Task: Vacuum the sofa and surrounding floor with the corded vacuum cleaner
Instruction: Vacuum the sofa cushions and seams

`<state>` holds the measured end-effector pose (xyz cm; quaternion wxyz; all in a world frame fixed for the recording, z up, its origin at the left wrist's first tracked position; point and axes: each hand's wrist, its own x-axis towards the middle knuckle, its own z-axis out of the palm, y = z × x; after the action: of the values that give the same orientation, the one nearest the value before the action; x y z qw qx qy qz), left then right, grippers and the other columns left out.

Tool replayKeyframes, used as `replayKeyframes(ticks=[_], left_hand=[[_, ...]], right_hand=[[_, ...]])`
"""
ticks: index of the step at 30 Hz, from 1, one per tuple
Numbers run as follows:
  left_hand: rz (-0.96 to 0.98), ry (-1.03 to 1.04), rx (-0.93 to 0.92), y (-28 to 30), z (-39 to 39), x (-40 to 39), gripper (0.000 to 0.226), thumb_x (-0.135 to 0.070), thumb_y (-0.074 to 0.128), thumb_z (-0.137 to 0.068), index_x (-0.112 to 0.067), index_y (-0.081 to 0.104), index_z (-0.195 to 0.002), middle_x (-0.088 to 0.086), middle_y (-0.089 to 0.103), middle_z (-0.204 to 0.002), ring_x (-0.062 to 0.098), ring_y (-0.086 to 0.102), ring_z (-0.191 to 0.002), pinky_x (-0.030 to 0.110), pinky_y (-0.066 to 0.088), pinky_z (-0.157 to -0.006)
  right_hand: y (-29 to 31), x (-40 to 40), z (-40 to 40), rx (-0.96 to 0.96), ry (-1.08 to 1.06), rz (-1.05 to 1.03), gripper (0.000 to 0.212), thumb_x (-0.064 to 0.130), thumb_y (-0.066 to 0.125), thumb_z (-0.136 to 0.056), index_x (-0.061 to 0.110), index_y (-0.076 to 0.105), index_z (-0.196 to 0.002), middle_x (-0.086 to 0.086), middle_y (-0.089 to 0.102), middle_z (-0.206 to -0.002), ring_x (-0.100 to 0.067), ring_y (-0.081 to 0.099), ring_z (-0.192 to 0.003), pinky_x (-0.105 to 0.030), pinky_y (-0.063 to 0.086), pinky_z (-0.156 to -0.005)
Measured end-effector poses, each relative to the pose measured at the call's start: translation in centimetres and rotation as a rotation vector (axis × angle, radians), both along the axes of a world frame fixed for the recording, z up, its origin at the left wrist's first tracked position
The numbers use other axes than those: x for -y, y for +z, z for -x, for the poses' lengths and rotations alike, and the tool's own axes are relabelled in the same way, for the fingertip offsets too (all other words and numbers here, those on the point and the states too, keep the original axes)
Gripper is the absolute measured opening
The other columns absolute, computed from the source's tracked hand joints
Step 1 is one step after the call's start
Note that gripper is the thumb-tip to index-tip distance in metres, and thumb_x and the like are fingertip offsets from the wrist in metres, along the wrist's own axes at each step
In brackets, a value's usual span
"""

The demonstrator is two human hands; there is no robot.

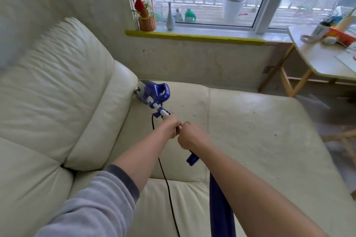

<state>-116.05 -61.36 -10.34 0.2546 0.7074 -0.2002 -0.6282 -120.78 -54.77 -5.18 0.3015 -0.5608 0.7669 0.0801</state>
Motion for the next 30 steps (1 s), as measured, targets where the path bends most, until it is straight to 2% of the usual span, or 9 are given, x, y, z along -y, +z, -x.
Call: replayKeyframes(ticks=[8, 14, 16, 18, 22, 24, 26, 28, 30], left_hand=[[0.022, 0.022, -0.042, 0.9, 1.5, -2.4, 0.037, -0.024, 0.031, -0.104, -0.006, 0.035, -0.072, 0.007, 0.042, -0.067, 0.017, 0.042, -0.059, 0.023, 0.039, -0.064], [0.05, -0.029, -0.068, -0.1, -0.1, 0.7, 0.035, -0.018, 0.03, -0.104, -0.006, 0.037, -0.071, 0.006, 0.035, -0.068, 0.014, 0.034, -0.056, 0.015, 0.035, -0.041], [0.03, -0.024, -0.042, -1.1, -0.9, 2.2, 0.029, -0.021, 0.028, -0.105, -0.001, 0.048, -0.099, 0.007, 0.04, -0.072, 0.014, 0.036, -0.058, 0.02, 0.036, -0.047], [0.068, -0.062, 0.062, -2.1, -2.0, 3.5, 0.038, -0.031, 0.026, -0.105, -0.005, 0.043, -0.128, 0.01, 0.051, -0.086, 0.015, 0.039, -0.06, 0.027, 0.034, -0.054], [0.059, -0.089, 0.097, -3.7, -3.6, 5.4, 0.066, -0.054, 0.014, -0.102, -0.006, 0.046, -0.134, 0.009, 0.058, -0.106, 0.018, 0.054, -0.074, 0.026, 0.038, -0.053], [0.051, -0.078, 0.086, -3.1, -3.1, 5.4, 0.061, -0.051, 0.015, -0.103, -0.011, 0.043, -0.139, 0.01, 0.056, -0.116, 0.021, 0.057, -0.083, 0.026, 0.04, -0.062], [0.049, -0.064, 0.076, -2.1, -2.2, 5.0, 0.048, -0.047, 0.018, -0.104, -0.019, 0.045, -0.133, 0.011, 0.057, -0.1, 0.019, 0.051, -0.07, 0.027, 0.038, -0.057], [0.041, -0.025, 0.028, -1.2, -1.3, 4.4, 0.035, -0.039, 0.027, -0.104, -0.013, 0.049, -0.106, 0.004, 0.047, -0.074, 0.014, 0.042, -0.058, 0.023, 0.032, -0.051], [0.009, -0.01, -0.001, -1.0, -0.4, 3.7, 0.029, -0.03, 0.032, -0.104, -0.008, 0.047, -0.092, 0.002, 0.043, -0.069, 0.013, 0.041, -0.057, 0.021, 0.03, -0.051]], right_hand=[[1.3, -1.9, 1.5, 0.024, -0.04, -0.06, 0.004, 0.01, 0.05, -0.094, 0.012, 0.052, -0.097, -0.001, 0.046, -0.073, -0.013, 0.045, -0.06, -0.022, 0.031, -0.046], [-0.2, 0.2, 0.0, 0.033, 0.009, 0.106, 0.014, 0.01, 0.047, -0.095, 0.011, 0.055, -0.106, -0.003, 0.05, -0.081, -0.019, 0.049, -0.079, -0.026, 0.038, -0.057], [-1.6, 1.6, -1.5, 0.076, -0.04, 0.082, 0.018, 0.007, 0.048, -0.093, 0.01, 0.057, -0.11, -0.002, 0.05, -0.08, -0.02, 0.053, -0.081, -0.027, 0.039, -0.058], [-3.0, 3.0, -3.2, 0.15, -0.074, 0.056, 0.026, 0.004, 0.049, -0.092, 0.007, 0.058, -0.116, -0.004, 0.057, -0.089, -0.021, 0.059, -0.087, -0.027, 0.041, -0.059], [-4.7, 4.6, -5.2, 0.156, -0.06, 0.095, 0.03, 0.004, 0.047, -0.093, 0.007, 0.055, -0.122, -0.007, 0.063, -0.108, -0.023, 0.063, -0.103, -0.03, 0.048, -0.073], [-4.7, 5.0, -4.8, 0.106, -0.04, 0.063, 0.024, 0.003, 0.048, -0.093, 0.009, 0.056, -0.115, -0.006, 0.06, -0.094, -0.021, 0.063, -0.099, -0.029, 0.047, -0.072], [-4.0, 5.0, -3.8, 0.065, -0.007, 0.047, 0.024, 0.002, 0.05, -0.092, 0.008, 0.057, -0.115, -0.006, 0.059, -0.092, -0.021, 0.062, -0.094, -0.029, 0.047, -0.069], [-3.3, 4.5, -2.4, 0.024, 0.042, 0.083, 0.029, 0.001, 0.05, -0.092, 0.006, 0.055, -0.119, -0.005, 0.053, -0.083, -0.021, 0.057, -0.084, -0.029, 0.043, -0.058], [-2.6, 3.6, -0.9, -0.005, 0.083, 0.109, 0.028, 0.0, 0.048, -0.093, 0.006, 0.055, -0.119, -0.003, 0.045, -0.077, -0.02, 0.05, -0.079, -0.029, 0.04, -0.056]])
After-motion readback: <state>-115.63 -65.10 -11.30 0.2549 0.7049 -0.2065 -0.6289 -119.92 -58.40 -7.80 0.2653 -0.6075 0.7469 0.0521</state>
